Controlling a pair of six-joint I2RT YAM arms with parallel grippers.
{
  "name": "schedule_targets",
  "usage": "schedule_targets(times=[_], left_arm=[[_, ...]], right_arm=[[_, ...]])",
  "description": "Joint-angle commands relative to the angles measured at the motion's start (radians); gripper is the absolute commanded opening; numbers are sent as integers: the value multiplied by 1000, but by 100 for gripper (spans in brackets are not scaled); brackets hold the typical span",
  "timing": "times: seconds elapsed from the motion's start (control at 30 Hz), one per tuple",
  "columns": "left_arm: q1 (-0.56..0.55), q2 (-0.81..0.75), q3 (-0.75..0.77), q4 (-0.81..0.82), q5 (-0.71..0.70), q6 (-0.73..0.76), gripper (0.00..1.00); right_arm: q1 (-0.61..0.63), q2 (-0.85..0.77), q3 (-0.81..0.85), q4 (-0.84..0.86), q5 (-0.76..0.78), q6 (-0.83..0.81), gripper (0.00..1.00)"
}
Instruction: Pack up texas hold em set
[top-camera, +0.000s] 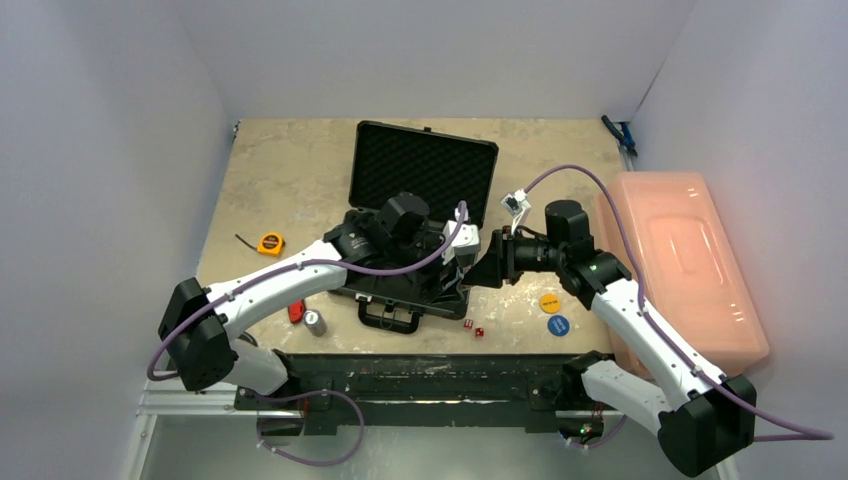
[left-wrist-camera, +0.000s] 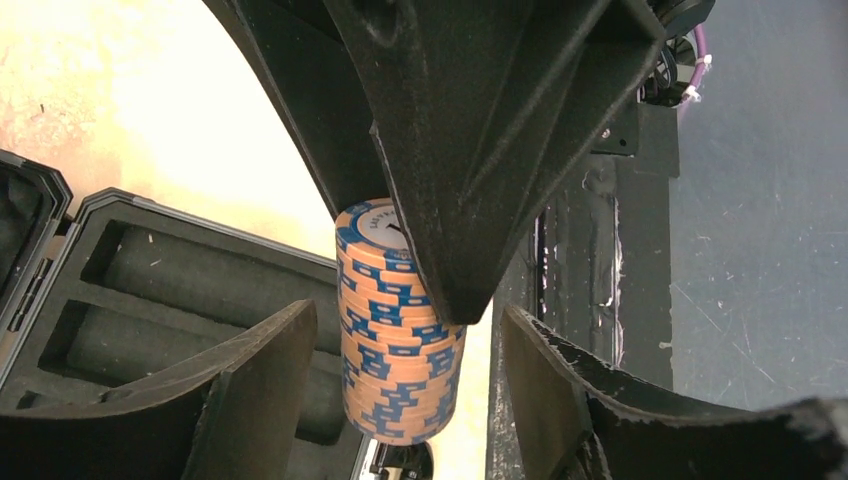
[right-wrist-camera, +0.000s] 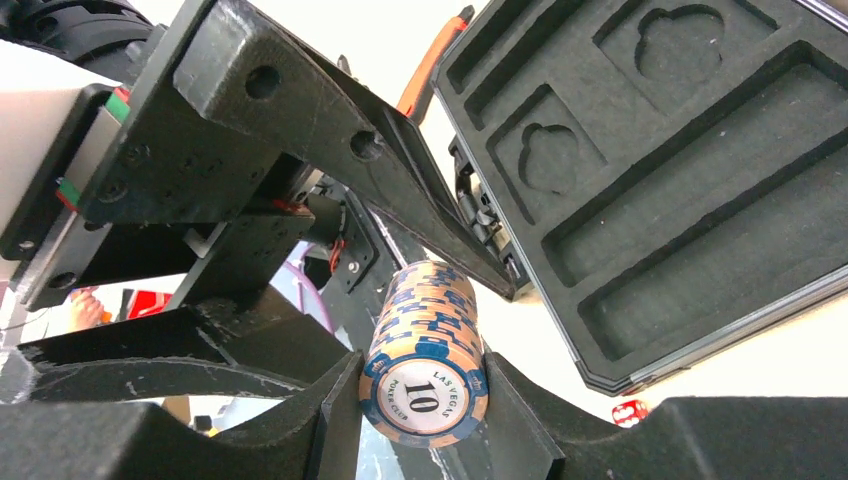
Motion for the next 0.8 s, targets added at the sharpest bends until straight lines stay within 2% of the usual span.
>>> schedule_targets(times=[0.0, 0.13, 0.3, 0.37, 0.47, 0.57, 0.63, 0.77], left_arm=[[-11, 9, 15, 72, -8, -6, 64], [-14, 17, 15, 76, -10, -2, 51], [-15, 26, 18, 73, -40, -20, 11], [-14, 19, 13, 81, -46, -32, 0], [-15, 4, -1, 94, -48, -42, 0], [-15, -10, -6, 93, -57, -46, 0], [-15, -21, -12, 91, -62, -50, 0], [-15, -44, -22, 86, -130, -84, 0]], right_arm=[[3, -16, 46, 75, -57, 19, 0], [4, -14, 44, 77, -59, 22, 0], [3, -22, 38, 88, -60, 33, 0], [3, -21, 36, 89, -54, 38, 0], [4, -19, 44, 80, -35, 37, 20], [3, -23, 54, 73, -5, 34, 52], [3, -23, 58, 73, 9, 35, 69], [4, -23, 76, 56, 59, 25, 87]])
